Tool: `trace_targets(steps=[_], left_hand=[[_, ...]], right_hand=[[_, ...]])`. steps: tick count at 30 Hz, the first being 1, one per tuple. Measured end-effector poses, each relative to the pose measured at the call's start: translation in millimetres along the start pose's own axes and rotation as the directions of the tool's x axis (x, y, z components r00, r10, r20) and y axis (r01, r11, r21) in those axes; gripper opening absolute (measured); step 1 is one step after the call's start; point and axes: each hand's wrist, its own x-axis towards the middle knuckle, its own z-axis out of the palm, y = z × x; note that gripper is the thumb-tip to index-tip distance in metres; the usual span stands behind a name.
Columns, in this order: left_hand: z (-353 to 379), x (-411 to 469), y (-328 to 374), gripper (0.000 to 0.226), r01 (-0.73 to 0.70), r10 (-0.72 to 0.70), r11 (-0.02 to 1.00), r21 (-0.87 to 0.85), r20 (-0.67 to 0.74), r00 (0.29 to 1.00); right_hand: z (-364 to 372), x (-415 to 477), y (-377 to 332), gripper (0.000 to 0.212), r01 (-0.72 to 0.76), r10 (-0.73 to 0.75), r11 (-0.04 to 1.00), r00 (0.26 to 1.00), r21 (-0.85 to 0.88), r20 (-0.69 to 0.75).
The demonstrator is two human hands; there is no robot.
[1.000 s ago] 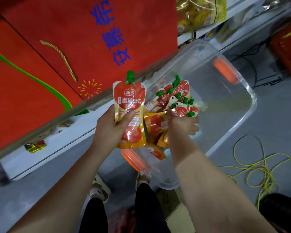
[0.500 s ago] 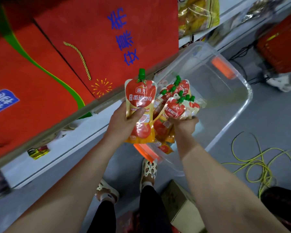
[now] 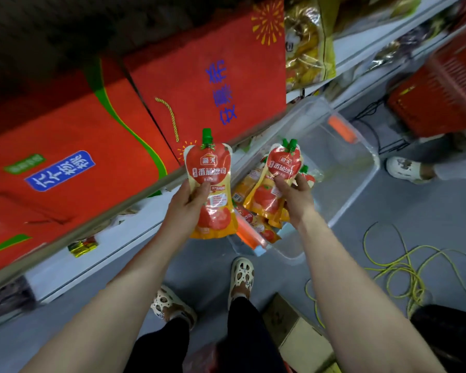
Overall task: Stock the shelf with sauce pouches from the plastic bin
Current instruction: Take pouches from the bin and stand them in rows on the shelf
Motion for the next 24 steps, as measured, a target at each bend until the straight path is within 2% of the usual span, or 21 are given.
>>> trace_targets(steps=[4, 9, 12, 13, 15, 19, 21, 24], left_hand=[[-27, -36, 43, 0.014, -0.074, 0.074, 0.997, 0.005, 0.007, 0.997], [-75, -93, 99, 0.013, -0.248, 0.248, 0.969, 0.003, -0.013, 0.969], [-112, -130, 128, 0.039, -0.353, 0.353, 0.936, 0.009, -0.005, 0.936], [-123, -140, 137, 0.036, -0.38, 0.38, 0.925, -0.008, -0.007, 0.925], [-143, -160, 158, 0.012, -0.45, 0.45, 0.893, -0.025, -0.019, 0.893], [-182, -199, 202, 0.015, -0.584, 0.58, 0.81, -0.041, -0.08, 0.81], [-202, -215, 223, 0.022, -0.632, 0.62, 0.773, -0.053, -0.142, 0.771], [-235, -229, 249, 0.017, -0.704, 0.671, 0.706, -0.071, -0.252, 0.698]], right_hand=[[8, -79, -43, 0.023, 0.093, -0.097, 0.995, 0.989, 0.037, 0.113], [39, -189, -89, 0.021, 0.332, -0.329, 0.943, 0.906, 0.032, 0.266], [62, -248, -119, 0.022, 0.478, -0.471, 0.876, 0.825, 0.058, 0.312], [69, -267, -130, 0.023, 0.518, -0.511, 0.852, 0.795, 0.075, 0.326], [82, -301, -153, 0.023, 0.588, -0.584, 0.802, 0.733, 0.107, 0.349], [113, -353, -201, 0.017, 0.731, -0.704, 0.672, 0.584, 0.114, 0.405], [134, -372, -226, 0.017, 0.772, -0.726, 0.625, 0.516, 0.121, 0.455], [171, -394, -265, 0.014, 0.802, -0.724, 0.579, 0.423, 0.146, 0.546]])
